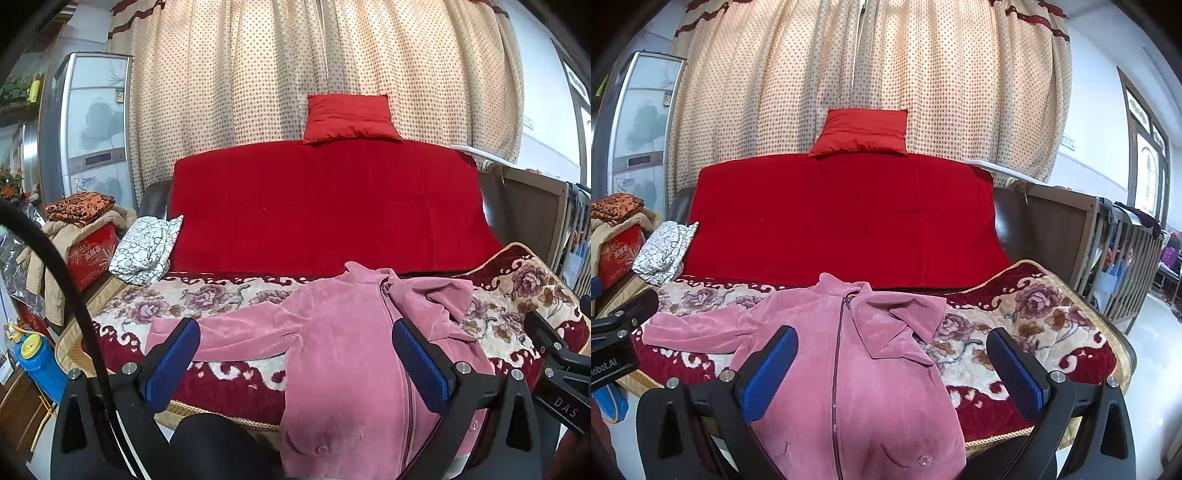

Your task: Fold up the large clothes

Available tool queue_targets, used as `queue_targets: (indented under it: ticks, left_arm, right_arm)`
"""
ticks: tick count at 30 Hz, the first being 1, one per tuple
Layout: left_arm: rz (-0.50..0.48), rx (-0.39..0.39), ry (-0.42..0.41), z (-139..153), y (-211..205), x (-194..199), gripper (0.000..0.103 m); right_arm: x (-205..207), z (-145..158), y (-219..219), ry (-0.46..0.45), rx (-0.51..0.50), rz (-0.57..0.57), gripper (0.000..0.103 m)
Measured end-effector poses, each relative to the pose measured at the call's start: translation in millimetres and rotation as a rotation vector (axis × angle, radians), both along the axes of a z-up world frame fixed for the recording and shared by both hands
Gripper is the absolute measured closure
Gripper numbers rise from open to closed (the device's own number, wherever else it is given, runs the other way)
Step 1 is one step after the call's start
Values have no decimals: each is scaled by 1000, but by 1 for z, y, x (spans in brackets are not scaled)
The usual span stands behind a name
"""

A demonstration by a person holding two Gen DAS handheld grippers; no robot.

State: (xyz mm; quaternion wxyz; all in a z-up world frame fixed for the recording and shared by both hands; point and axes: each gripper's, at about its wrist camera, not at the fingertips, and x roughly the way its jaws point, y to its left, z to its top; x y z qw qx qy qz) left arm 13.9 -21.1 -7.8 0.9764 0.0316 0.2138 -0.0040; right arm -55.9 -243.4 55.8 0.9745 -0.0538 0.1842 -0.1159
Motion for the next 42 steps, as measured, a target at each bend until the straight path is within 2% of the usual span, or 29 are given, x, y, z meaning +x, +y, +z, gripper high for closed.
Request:
queue_targets:
  ticks: [10, 13, 16, 19, 23, 27, 29, 30, 37, 40, 42]
  left_arm:
    - [-1, -18, 45, -12, 1, 9, 0]
    - [-38, -36, 71, -15, 1, 13, 0]
    - [-83, -83, 135, -25, 0, 21, 0]
    - [-80, -133, 155, -34, 4, 27, 0]
    - [-4, -217, 122, -44, 13, 43, 0]
    - [64, -300, 161, -64, 20, 77, 0]
    - [78, -275, 209, -74, 16, 97, 0]
    - [69, -231, 234, -79, 10, 108, 0]
    - [10, -74, 305, -93, -12, 169, 0]
    - [-39, 9, 294, -100, -26, 189, 0]
    - [-56, 17, 253, -104, -31, 198, 0]
  right_arm:
    - [4, -6, -3, 13, 9, -2, 0]
    - [5, -7, -4, 12, 12, -5, 0]
    - [6, -9, -6, 13, 13, -6, 0]
    - [11, -12, -16, 14, 34, -3, 0]
    - [25, -14, -47, -17, 77, -17, 0]
    - [50, -17, -82, -12, 136, -18, 0]
    - [65, -22, -99, -5, 157, -21, 0]
    - [73, -25, -108, 0, 173, -13, 0]
    - [138, -56, -143, 78, 262, 88, 0]
    - [167, -70, -156, 106, 305, 106, 0]
    - [190, -79, -167, 110, 338, 100, 0]
